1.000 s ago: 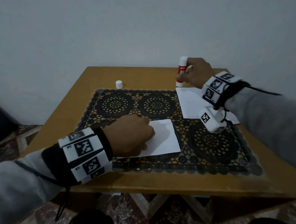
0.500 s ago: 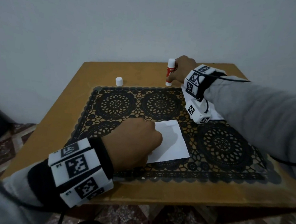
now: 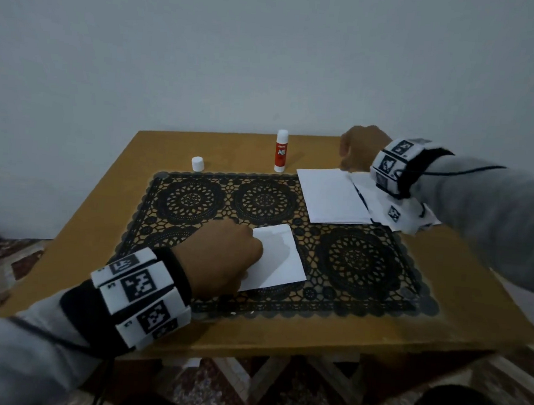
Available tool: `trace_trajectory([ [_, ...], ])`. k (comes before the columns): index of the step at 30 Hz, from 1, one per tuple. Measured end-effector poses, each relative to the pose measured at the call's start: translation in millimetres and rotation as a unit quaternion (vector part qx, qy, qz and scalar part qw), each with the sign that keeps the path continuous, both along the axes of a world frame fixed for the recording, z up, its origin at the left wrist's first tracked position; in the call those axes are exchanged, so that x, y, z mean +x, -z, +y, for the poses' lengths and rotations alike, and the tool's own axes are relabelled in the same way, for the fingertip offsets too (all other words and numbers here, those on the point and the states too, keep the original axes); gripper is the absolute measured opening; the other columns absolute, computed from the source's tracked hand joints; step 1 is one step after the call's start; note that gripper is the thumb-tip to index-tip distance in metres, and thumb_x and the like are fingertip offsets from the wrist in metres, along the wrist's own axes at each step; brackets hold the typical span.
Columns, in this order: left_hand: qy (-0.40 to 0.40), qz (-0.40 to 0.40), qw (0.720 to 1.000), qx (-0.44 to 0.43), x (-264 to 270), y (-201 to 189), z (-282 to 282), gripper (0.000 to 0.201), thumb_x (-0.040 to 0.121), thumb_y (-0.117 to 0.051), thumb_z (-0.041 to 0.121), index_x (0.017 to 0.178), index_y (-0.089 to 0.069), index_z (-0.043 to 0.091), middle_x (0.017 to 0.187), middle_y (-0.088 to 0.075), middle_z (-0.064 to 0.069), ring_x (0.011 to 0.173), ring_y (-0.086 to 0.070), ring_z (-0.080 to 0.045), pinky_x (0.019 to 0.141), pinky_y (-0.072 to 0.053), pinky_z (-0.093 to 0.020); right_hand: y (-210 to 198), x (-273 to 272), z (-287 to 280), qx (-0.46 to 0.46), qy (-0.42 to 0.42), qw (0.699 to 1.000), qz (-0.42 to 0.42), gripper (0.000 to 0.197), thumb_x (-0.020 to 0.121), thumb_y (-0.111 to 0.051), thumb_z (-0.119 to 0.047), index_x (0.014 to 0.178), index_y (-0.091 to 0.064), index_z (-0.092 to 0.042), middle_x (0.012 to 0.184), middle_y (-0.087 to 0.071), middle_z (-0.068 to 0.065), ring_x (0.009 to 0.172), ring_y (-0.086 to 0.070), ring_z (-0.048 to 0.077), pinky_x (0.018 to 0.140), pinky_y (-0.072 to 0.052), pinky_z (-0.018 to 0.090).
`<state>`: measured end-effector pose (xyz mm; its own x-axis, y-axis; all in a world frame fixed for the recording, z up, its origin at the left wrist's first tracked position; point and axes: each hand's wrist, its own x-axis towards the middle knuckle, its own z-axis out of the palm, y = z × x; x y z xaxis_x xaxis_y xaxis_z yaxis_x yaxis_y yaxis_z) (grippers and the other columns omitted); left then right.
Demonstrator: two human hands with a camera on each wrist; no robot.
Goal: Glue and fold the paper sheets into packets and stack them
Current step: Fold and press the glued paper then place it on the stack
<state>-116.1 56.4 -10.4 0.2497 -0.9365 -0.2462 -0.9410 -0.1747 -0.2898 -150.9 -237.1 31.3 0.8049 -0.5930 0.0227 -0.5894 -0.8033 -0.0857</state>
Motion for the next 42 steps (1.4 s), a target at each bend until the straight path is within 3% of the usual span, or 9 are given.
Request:
trace_trajectory([
  [4, -0.007, 0.006, 1.0, -0.004, 0.0, -2.8, -1.7, 0.026, 0.088, -0.056, 0.033, 0.105, -0.064, 0.015, 0.102, -0.062, -0.008, 0.092, -0.061, -0.027, 0.078, -0.053, -0.039, 8.0, -55.4, -9.2, -0.048, -0.011, 0.991, 0.121, 0.034, 0.087, -0.069, -0.027, 0.11, -0.064, -0.002, 0.113, -0.065, 0.013, 0.103, -0.06, 0.029, 0.083, -0.047, 0.032],
  [9, -0.016, 0.006, 1.0, 0.001, -3.8, -5.0, -1.8, 0.028, 0.087, -0.057, 0.032, 0.109, -0.065, 0.015, 0.103, -0.062, -0.009, 0.093, -0.061, -0.027, 0.079, -0.053, -0.037, 17.1, -96.3, -15.3, -0.005, -0.049, 0.979, 0.197, 0.055, 0.078, -0.074, -0.045, 0.121, -0.055, -0.017, 0.119, -0.057, 0.001, 0.104, -0.052, 0.02, 0.089, -0.042, 0.03],
  [12, -0.023, 0.01, 1.0, 0.004, -5.3, -6.4, -1.6, 0.03, 0.087, -0.056, 0.033, 0.112, -0.064, 0.017, 0.105, -0.062, -0.008, 0.096, -0.06, -0.026, 0.082, -0.052, -0.037, 19.1, -102.6, -14.9, -0.025, -0.075, 0.966, 0.245, 0.067, 0.075, -0.075, -0.05, 0.129, -0.048, -0.02, 0.124, -0.055, 0.002, 0.112, -0.051, 0.021, 0.095, -0.044, 0.033],
  [14, -0.027, 0.011, 1.0, 0.006, -5.3, -7.3, -1.9, 0.031, 0.088, -0.056, 0.033, 0.113, -0.064, 0.018, 0.106, -0.061, -0.007, 0.097, -0.06, -0.025, 0.082, -0.051, -0.036, 21.5, -103.6, -14.4, -0.055, -0.099, 0.959, 0.261, 0.064, 0.077, -0.072, -0.052, 0.129, -0.048, -0.023, 0.126, -0.055, 0.002, 0.114, -0.05, 0.021, 0.095, -0.043, 0.032],
  [19, -0.031, 0.008, 0.999, 0.007, -6.3, -7.3, -1.9, 0.031, 0.088, -0.055, 0.035, 0.114, -0.064, 0.019, 0.107, -0.061, -0.007, 0.097, -0.059, -0.025, 0.082, -0.051, -0.036, 28.2, -104.0, -15.9, -0.086, -0.129, 0.956, 0.249, 0.052, 0.082, -0.061, -0.061, 0.122, -0.052, -0.029, 0.119, -0.057, 0.001, 0.11, -0.051, 0.021, 0.088, -0.044, 0.033],
  [27, -0.032, 0.009, 0.999, 0.004, -6.2, -5.9, -4.1, 0.032, 0.088, -0.055, 0.036, 0.114, -0.063, 0.02, 0.108, -0.062, -0.006, 0.097, -0.06, -0.024, 0.083, -0.052, -0.035, 30.7, -110.2, -22.0, -0.102, -0.18, 0.955, 0.21, 0.034, 0.089, -0.057, -0.049, 0.116, -0.056, -0.027, 0.11, -0.064, -0.001, 0.091, -0.049, 0.013, 0.079, -0.042, 0.026],
  [33, -0.031, 0.014, 0.999, -0.001, -5.1, -4.7, -4.9, 0.032, 0.089, -0.056, 0.036, 0.115, -0.064, 0.02, 0.108, -0.062, -0.005, 0.097, -0.06, -0.023, 0.083, -0.052, -0.033, 30.8, -112.9, -24.4, -0.051, -0.149, 0.975, 0.155, 0.032, 0.088, -0.062, -0.034, 0.119, -0.06, -0.024, 0.113, -0.065, 0.0, 0.089, -0.047, 0.011, 0.086, -0.046, 0.029],
  [37, -0.031, 0.012, 0.999, -0.001, -5.8, -5.0, -4.7, 0.031, 0.089, -0.056, 0.036, 0.114, -0.064, 0.02, 0.106, -0.061, -0.005, 0.095, -0.06, -0.023, 0.082, -0.052, -0.034, 38.4, -111.5, -29.1, -0.044, -0.137, 0.98, 0.137, 0.041, 0.084, -0.065, -0.048, 0.115, -0.063, -0.022, 0.11, -0.064, -0.001, 0.087, -0.047, 0.01, 0.078, -0.039, 0.024],
  [42, -0.034, 0.01, 0.999, -0.001, -5.8, -4.9, -4.3, 0.032, 0.09, -0.055, 0.035, 0.116, -0.063, 0.02, 0.107, -0.061, -0.005, 0.095, -0.06, -0.023, 0.083, -0.052, -0.036, 43.4, -110.9, -33.7, -0.018, -0.122, 0.986, 0.112, 0.046, 0.081, -0.069, -0.048, 0.117, -0.064, -0.02, 0.115, -0.062, 0.002, 0.089, -0.046, 0.01, 0.076, -0.033, 0.022],
])
